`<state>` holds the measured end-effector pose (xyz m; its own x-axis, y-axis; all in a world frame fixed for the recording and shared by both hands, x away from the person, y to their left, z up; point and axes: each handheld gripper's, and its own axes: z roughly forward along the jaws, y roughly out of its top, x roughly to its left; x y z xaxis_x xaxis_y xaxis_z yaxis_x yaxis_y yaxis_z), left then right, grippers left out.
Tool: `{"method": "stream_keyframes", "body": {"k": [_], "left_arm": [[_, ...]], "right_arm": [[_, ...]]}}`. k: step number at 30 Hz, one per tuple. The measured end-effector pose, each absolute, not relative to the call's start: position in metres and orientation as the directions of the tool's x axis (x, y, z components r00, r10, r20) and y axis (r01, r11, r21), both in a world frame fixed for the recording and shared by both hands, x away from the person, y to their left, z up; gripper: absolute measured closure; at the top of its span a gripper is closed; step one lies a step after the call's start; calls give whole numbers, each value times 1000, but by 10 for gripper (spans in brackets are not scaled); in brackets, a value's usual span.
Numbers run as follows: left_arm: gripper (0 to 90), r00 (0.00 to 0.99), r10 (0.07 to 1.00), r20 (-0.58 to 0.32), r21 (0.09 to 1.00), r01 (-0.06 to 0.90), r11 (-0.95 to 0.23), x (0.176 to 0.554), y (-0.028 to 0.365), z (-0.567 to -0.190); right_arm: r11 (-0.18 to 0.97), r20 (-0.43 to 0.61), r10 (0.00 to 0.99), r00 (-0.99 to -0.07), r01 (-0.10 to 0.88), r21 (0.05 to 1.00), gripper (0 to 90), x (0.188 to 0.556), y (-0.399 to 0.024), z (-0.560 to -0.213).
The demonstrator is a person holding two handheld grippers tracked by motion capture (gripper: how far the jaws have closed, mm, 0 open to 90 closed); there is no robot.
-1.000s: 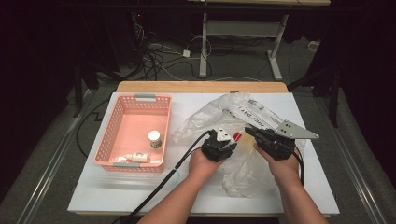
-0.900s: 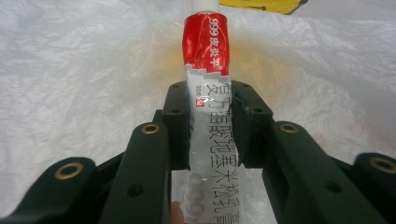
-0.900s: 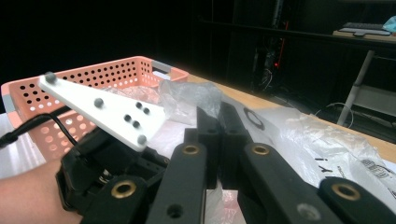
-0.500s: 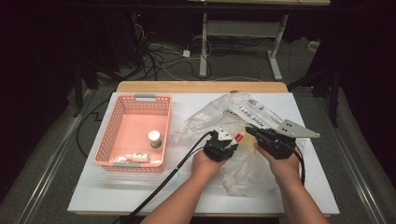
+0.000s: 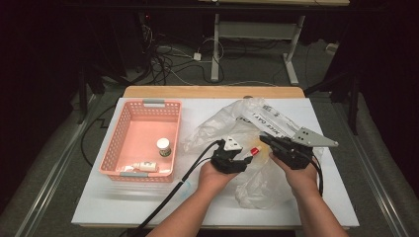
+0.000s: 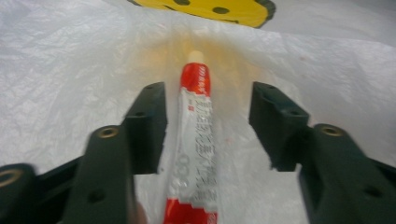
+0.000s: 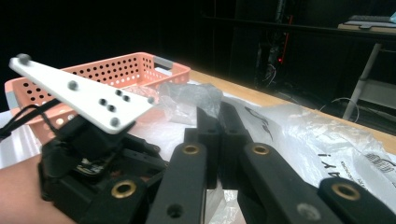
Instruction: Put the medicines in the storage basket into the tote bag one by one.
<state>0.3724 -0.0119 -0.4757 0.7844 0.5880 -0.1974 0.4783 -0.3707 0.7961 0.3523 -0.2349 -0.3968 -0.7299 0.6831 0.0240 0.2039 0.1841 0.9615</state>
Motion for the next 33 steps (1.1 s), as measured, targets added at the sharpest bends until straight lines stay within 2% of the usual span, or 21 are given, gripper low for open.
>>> {"method": "stream_keyframes", "body": {"k": [6, 9, 15, 21, 27, 33], "left_arm": [[302, 796, 555, -244, 795, 492, -355, 364, 0, -477], [220, 797, 552, -245, 790, 494, -364, 360, 3, -479], [141, 791, 559, -249, 796, 496, -347, 348, 16, -481], [11, 781, 573, -249, 795, 503, -340, 341, 23, -483], [0, 774, 576, -264, 784, 520, -339, 337, 28, -481], [0, 780, 574, -249, 803, 498, -327, 329, 35, -466]], "right_arm": [[191, 12, 685, -729, 196, 962, 900, 350, -235, -396], [199, 13, 682, -731, 202, 959, 900, 350, -233, -396], [211, 9, 675, -738, 205, 956, 900, 349, -232, -398], [210, 9, 672, -740, 203, 956, 900, 349, -232, -398], [212, 7, 671, -741, 201, 956, 900, 349, -232, -398], [207, 8, 674, -738, 200, 958, 900, 348, -233, -397]]}}
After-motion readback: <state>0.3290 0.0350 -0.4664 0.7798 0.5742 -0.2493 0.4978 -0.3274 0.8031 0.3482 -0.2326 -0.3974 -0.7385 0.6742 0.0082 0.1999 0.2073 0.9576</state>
